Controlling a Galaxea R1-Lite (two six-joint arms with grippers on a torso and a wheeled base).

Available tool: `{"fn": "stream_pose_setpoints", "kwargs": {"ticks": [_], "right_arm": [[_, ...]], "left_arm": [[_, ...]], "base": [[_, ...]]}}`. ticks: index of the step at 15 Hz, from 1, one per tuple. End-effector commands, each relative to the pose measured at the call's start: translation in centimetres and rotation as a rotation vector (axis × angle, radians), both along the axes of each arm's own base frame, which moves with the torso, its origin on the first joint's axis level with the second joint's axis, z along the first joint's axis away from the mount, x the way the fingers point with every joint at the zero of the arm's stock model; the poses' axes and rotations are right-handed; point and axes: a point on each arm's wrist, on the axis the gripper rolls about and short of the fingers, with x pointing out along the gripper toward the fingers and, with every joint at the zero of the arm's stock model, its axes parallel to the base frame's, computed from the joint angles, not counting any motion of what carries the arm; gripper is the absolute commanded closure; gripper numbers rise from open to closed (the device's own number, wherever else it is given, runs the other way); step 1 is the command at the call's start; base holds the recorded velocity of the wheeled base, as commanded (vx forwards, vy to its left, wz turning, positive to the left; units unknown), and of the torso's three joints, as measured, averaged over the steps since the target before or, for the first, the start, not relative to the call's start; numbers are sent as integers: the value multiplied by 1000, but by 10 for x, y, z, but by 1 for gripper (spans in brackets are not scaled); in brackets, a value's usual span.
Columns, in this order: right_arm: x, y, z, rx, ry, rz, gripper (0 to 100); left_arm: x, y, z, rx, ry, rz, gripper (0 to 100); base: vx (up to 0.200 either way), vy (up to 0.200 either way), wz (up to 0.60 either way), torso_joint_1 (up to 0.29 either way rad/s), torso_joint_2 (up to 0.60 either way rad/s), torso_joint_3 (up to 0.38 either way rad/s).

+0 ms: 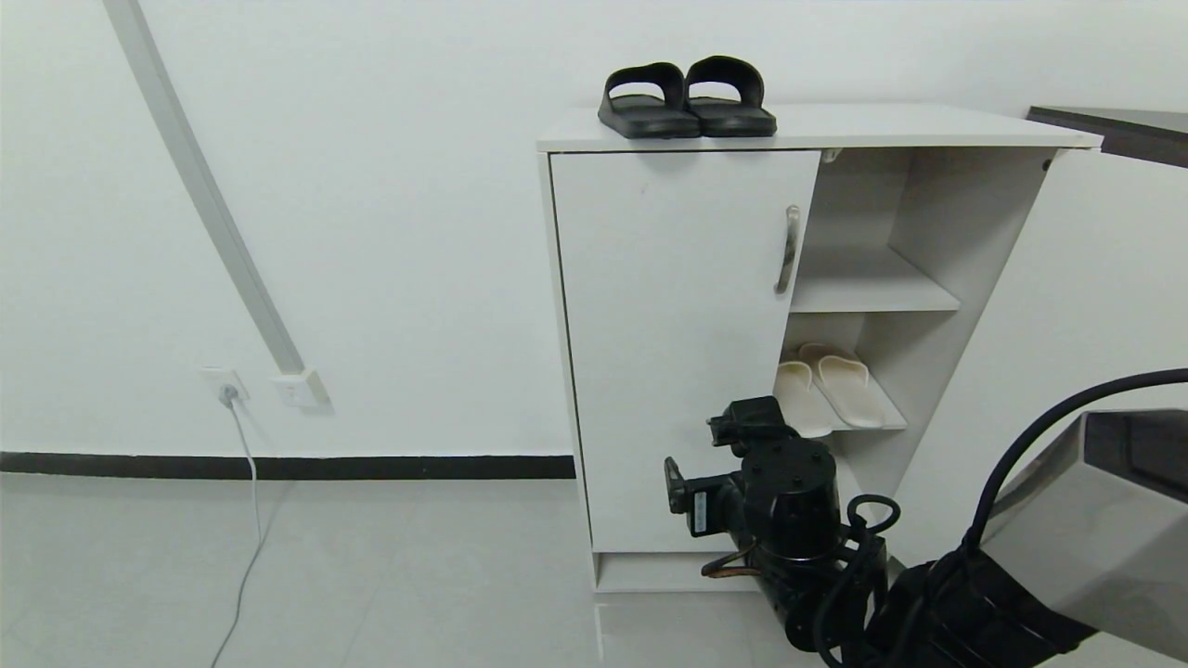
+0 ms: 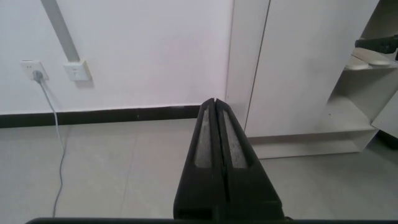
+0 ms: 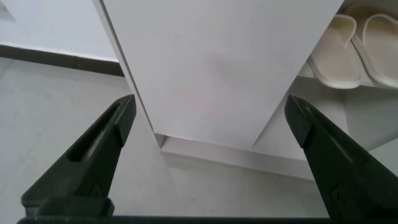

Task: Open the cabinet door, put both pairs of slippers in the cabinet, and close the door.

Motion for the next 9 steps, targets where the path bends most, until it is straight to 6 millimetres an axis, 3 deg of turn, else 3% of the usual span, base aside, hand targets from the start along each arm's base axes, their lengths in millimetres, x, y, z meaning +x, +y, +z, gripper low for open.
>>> {"fn": "stream_pose_setpoints", "kwargs": {"ticks": [1, 6, 9], "right_arm": [[0, 0, 0, 0, 1, 0, 0], [0, 0, 0, 2, -1, 0, 0], [0, 0, 0, -1, -1, 1, 0]], "left_arm": [[0, 0, 0, 0, 1, 0, 100], [0, 0, 0, 0, 1, 0, 100], [0, 0, 0, 0, 1, 0, 100]], "base": [[0, 0, 0, 0, 0, 0], [0, 0, 0, 2, -8, -13], [0, 0, 0, 30, -297, -269]]}}
